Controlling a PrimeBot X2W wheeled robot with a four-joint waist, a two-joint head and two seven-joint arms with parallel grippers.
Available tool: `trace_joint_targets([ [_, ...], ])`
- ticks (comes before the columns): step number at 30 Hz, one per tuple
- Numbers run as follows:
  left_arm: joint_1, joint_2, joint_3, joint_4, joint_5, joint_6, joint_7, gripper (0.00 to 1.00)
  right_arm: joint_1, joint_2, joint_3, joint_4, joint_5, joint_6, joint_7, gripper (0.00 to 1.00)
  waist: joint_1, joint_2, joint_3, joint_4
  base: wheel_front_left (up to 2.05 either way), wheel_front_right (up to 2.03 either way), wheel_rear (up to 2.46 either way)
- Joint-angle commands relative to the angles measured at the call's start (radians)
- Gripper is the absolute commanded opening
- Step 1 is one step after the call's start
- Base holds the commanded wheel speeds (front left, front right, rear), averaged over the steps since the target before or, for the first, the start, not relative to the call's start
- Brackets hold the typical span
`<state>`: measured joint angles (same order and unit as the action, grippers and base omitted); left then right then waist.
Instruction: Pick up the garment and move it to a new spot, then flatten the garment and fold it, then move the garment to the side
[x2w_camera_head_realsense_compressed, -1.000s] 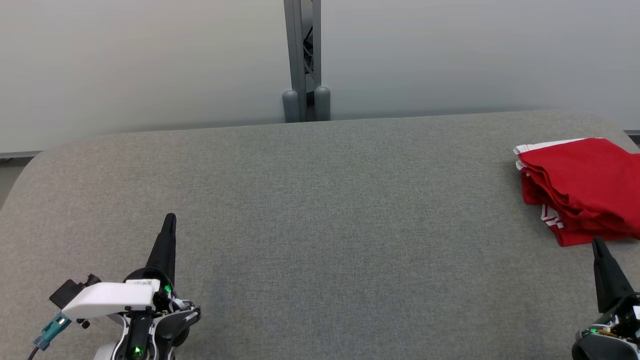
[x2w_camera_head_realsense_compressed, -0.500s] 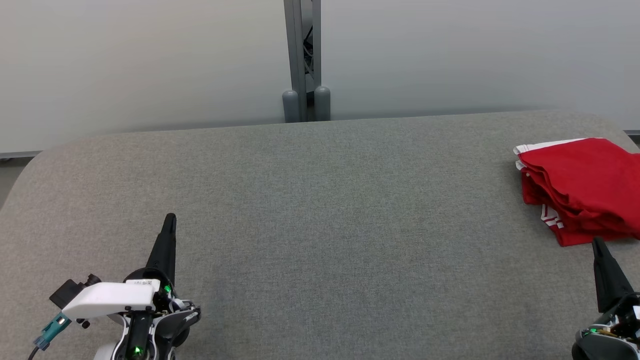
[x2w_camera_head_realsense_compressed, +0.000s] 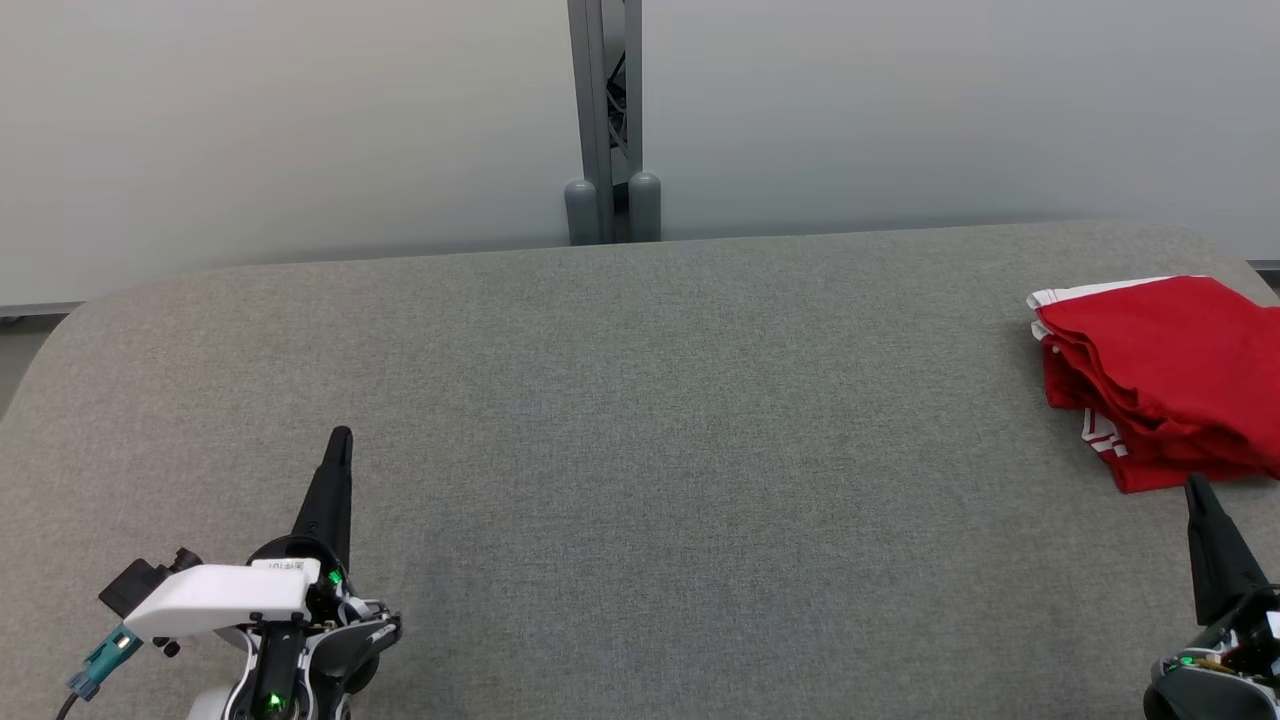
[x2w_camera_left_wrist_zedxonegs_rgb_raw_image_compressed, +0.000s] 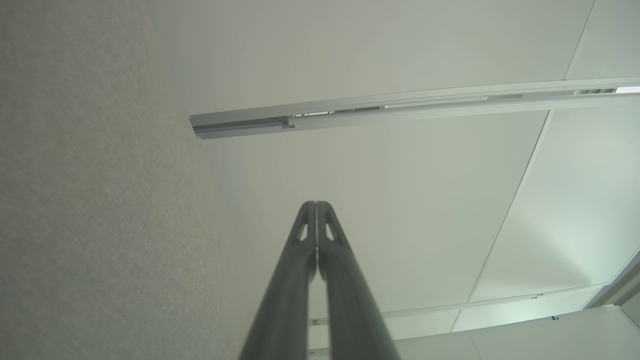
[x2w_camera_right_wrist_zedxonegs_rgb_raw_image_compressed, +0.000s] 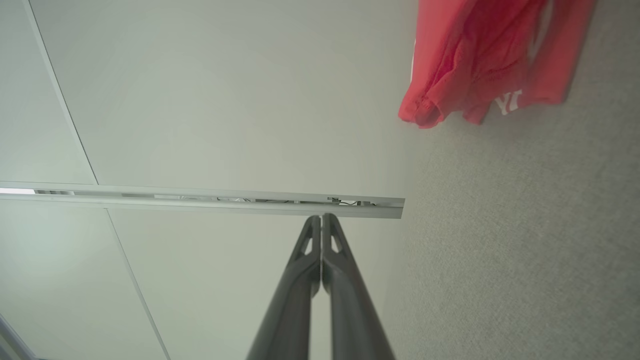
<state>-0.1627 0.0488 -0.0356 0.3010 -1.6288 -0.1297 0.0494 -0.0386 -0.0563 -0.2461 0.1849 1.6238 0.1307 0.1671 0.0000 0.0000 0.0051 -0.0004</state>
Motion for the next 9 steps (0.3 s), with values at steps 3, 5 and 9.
trace_joint_targets([
  [3,-0.013,0.003,0.004,0.0,0.0,-0.005,0.001,0.0,-0.009,-0.002,-0.003,0.002,-0.007,0.0,0.007,0.0,0.0,0.0,0.0,0.0,0.0,0.0,0.0],
  [5,-0.013,0.003,0.004,0.0,0.0,-0.005,0.001,0.0,-0.009,-0.002,-0.004,0.002,-0.007,0.0,0.007,0.0,0.0,0.0,0.0,0.0,0.0,0.0,0.0],
  [9,-0.013,0.003,0.004,0.0,0.0,-0.005,0.001,0.0,-0.009,-0.001,-0.005,0.002,-0.005,0.0,0.008,0.0,0.0,0.0,0.0,0.0,0.0,0.0,0.0],
])
